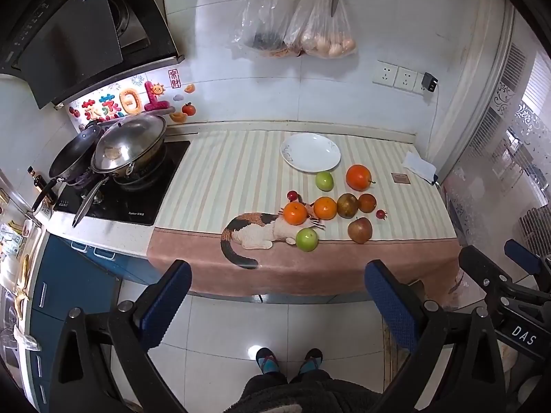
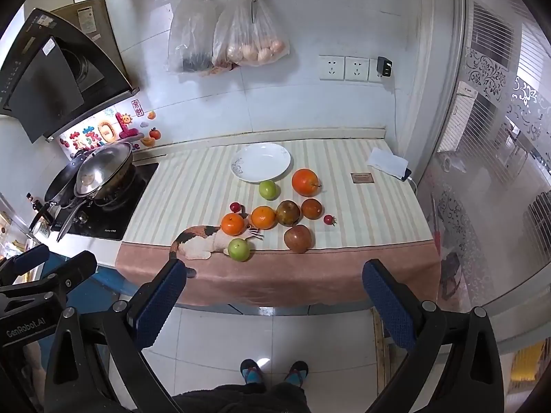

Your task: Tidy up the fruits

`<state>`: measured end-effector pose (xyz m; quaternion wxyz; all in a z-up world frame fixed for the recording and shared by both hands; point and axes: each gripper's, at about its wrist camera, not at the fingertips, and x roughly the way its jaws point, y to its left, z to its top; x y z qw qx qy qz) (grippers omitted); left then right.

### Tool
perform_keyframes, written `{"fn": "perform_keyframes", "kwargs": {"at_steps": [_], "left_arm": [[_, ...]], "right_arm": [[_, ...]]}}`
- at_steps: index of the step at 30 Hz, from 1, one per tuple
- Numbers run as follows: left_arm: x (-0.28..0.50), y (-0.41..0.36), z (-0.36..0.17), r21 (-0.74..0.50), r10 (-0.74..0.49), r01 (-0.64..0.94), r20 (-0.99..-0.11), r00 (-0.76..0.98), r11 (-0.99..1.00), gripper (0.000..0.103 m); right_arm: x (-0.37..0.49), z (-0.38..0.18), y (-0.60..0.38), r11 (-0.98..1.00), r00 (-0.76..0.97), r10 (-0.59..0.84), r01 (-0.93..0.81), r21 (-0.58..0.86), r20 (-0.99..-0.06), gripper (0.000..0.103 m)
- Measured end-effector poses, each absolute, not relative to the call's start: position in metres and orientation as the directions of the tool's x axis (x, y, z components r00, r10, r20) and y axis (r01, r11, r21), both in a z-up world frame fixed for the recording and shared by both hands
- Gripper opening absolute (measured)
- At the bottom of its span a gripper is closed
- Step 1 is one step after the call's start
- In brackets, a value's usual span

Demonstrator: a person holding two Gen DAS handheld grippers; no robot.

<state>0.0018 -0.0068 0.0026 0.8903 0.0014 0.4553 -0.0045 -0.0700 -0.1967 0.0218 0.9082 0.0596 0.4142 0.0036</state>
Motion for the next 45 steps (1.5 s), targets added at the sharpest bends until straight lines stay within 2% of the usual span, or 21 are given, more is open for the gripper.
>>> {"fn": "perform_keyframes", "kwargs": {"at_steps": [45], "left_arm": [[0.005, -0.003, 0.021, -0.009, -0.012, 0.009, -0.803, 0.595, 1.000, 0.103]], "right_arm": [[-0.063, 0.030, -0.185, 0.991, 0.670, 0.069, 0.041, 0.130, -0.739, 0.103]]}}
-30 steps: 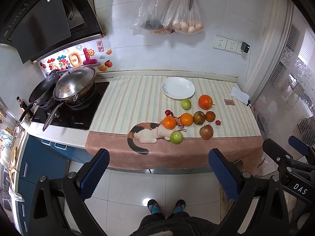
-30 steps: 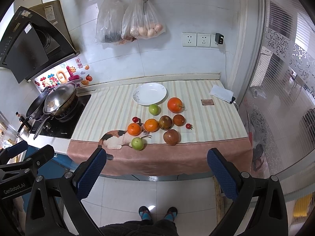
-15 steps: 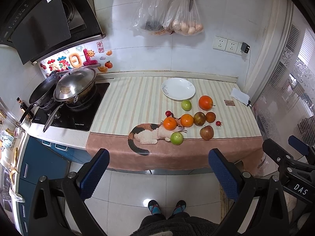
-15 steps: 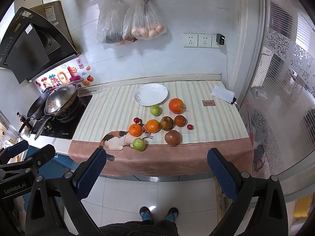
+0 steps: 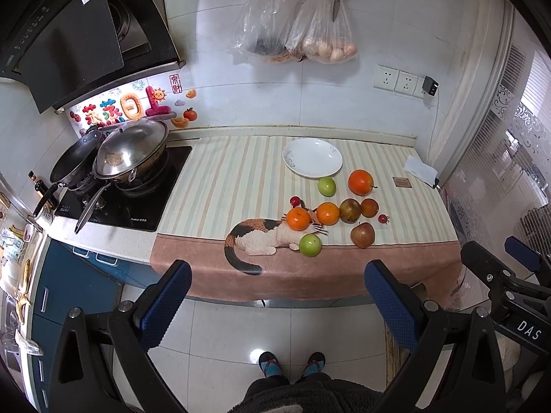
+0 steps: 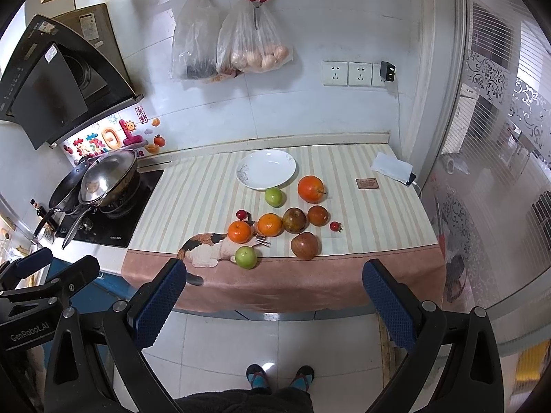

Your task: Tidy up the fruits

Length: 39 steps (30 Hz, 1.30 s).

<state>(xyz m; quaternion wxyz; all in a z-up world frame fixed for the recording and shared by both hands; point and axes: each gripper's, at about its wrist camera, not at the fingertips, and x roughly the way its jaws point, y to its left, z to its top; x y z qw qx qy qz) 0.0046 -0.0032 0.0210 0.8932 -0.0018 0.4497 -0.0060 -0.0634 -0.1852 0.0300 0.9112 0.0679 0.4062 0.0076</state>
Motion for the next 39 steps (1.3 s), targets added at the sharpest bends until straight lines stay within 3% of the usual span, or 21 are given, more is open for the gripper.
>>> {"fn": "perform_keyframes", "kwargs": {"at_steps": [29, 39], "left_arm": [[0.012, 0.005, 0.017, -0.013, -0.014, 0.006, -0.800, 0.600, 1.000, 0.103], [0.071, 0.035, -0.003, 0.026, 0.029, -0.014, -0.796, 0.604, 1.000, 0.103]], "right_arm": [[-0.055, 0.030, -0.181, 0.987, 0.674, 0.094, 0.033, 0.158, -0.733, 0.103], [-0.015, -0.002, -0.179, 0.973, 0.658, 0.083, 0.110, 0.204, -0.748, 0.103]]}}
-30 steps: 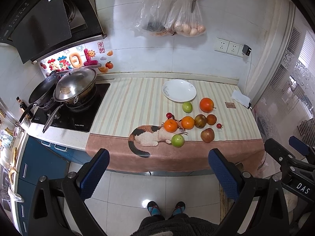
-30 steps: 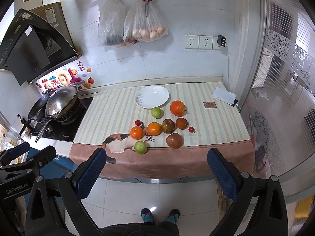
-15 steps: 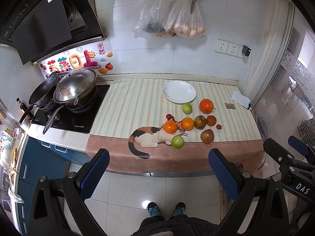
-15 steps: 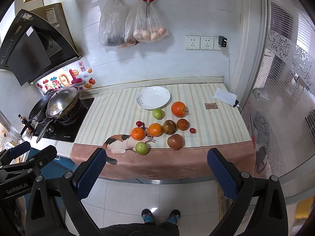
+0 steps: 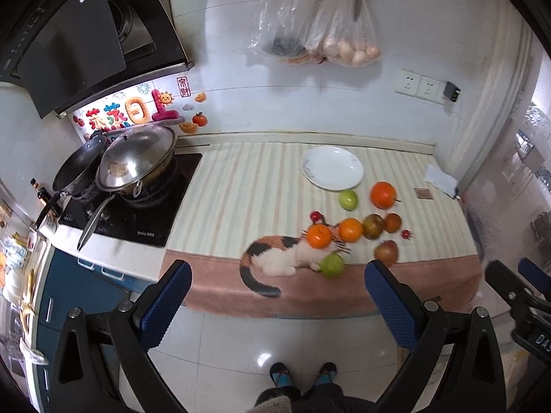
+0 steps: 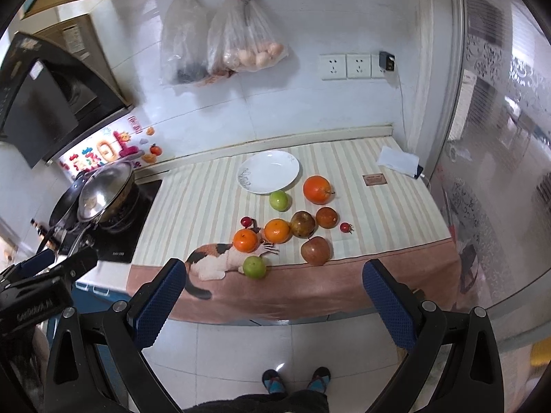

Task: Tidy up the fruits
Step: 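Grasp a mandarin with the left tool while the right tool grasps a large orange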

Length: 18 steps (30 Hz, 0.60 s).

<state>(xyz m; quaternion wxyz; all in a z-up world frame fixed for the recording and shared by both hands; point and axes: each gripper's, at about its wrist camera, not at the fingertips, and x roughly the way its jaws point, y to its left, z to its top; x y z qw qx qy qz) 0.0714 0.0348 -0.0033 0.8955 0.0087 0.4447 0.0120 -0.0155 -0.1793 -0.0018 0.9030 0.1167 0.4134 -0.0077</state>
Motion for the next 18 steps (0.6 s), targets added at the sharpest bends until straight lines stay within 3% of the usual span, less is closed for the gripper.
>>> {"fn": "perform_keyframes", "kwargs": {"at_steps": [7, 15, 18], "left_arm": [[0.146, 0.043, -0.058, 0.045, 0.025, 0.026, -0.846, 0.532, 0.999, 0.103], [0.236, 0.012, -0.163, 0.031, 0.006, 0.077, -0.952, 0.306, 0.997, 0.102], [0.269, -0.004, -0.211, 0.018, 0.003, 0.075, -0.981, 0.194, 0.997, 0.095]], "right_arm": [[0.062, -0.076, -0.188, 0.943, 0.561, 0.145, 0.172, 0.286, -0.815, 0.103], [0.157, -0.170, -0.226, 0.888, 0.437, 0.215, 0.284, 0.361, -0.874, 0.103], [0.194, -0.207, -0.238, 0.865, 0.381, 0.275, 0.302, 0.400, -0.883, 0.103]]}}
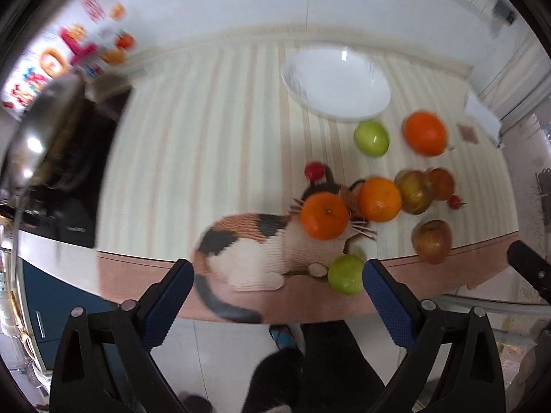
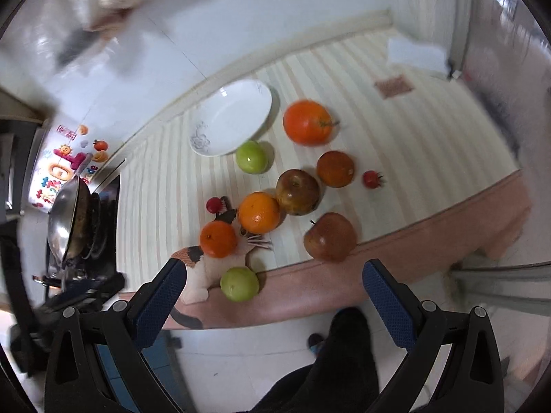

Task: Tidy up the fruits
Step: 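Grasp a mandarin with the left tool while the right tool grasps a large orange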

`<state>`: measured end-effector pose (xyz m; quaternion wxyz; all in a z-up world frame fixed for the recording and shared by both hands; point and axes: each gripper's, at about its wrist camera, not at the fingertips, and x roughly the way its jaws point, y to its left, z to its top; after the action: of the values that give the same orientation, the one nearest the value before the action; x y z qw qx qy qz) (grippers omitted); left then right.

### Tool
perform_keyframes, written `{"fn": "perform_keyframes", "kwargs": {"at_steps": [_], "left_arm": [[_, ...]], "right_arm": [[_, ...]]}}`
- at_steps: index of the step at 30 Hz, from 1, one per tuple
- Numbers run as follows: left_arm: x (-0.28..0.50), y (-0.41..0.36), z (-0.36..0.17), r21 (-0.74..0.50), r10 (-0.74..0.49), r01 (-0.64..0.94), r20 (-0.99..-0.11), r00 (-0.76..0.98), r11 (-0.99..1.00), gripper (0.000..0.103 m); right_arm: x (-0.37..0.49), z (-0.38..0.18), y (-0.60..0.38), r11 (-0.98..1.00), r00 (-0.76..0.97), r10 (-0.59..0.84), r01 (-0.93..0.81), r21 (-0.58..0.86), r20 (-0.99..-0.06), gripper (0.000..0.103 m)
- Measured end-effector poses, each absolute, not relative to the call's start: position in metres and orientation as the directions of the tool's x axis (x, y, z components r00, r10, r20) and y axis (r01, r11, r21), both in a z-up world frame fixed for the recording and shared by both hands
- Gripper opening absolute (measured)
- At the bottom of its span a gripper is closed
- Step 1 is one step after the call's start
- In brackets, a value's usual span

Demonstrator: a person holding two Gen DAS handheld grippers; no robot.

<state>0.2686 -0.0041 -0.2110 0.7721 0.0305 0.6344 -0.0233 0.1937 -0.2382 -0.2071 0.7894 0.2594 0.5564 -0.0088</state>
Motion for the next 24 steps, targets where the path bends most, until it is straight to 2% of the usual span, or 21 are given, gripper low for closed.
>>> {"fn": "perform_keyframes", "kwargs": {"at_steps": [7, 9, 12, 13, 15, 19, 24], "left_arm": [[0.324, -0.041, -0.300, 0.004, 0.004, 0.083, -1.000, 0.004, 0.997, 0.093], [0.336, -0.050, -0.317, 0.006, 0.008, 0.091, -1.000, -0.025, 0.996, 0.083], [0.346, -0.059, -0.337, 0.001, 0.007, 0.093, -0.998, -0.065, 0.996, 0.079], [0.347, -0.061, -0.341, 0.002, 0.008, 0.092, -0.997, -0.072, 0.996, 0.078], [0.348, -0.061, -0.350, -0.001, 0.006, 0.080, -0.996, -0.086, 0.997, 0.063], [0.347, -0.055, -0.351, -0.009, -0.006, 0.039, -0.998, -0.064, 0.999, 0.062], [0.349, -0.027, -0.339, 0.043, 0.042, -0.021, -0.998, -0.039, 0.999, 0.062]], "right_arm": [[0.267, -0.268, -0.263, 0.853, 0.266, 0.327, 0.330, 0.404, -0.907, 0.103], [0.286, -0.273, -0.271, 0.858, 0.260, 0.315, 0.332, 0.391, -0.913, 0.103], [0.315, -0.278, -0.283, 0.874, 0.248, 0.295, 0.322, 0.365, -0.923, 0.103], [0.326, -0.280, -0.286, 0.879, 0.245, 0.290, 0.314, 0.359, -0.925, 0.103], [0.347, -0.285, -0.289, 0.898, 0.239, 0.261, 0.295, 0.327, -0.935, 0.103], [0.383, -0.300, -0.290, 0.930, 0.207, 0.215, 0.253, 0.265, -0.954, 0.103], [0.423, -0.317, -0.287, 0.959, 0.172, 0.171, 0.198, 0.204, -0.970, 0.103]]}}
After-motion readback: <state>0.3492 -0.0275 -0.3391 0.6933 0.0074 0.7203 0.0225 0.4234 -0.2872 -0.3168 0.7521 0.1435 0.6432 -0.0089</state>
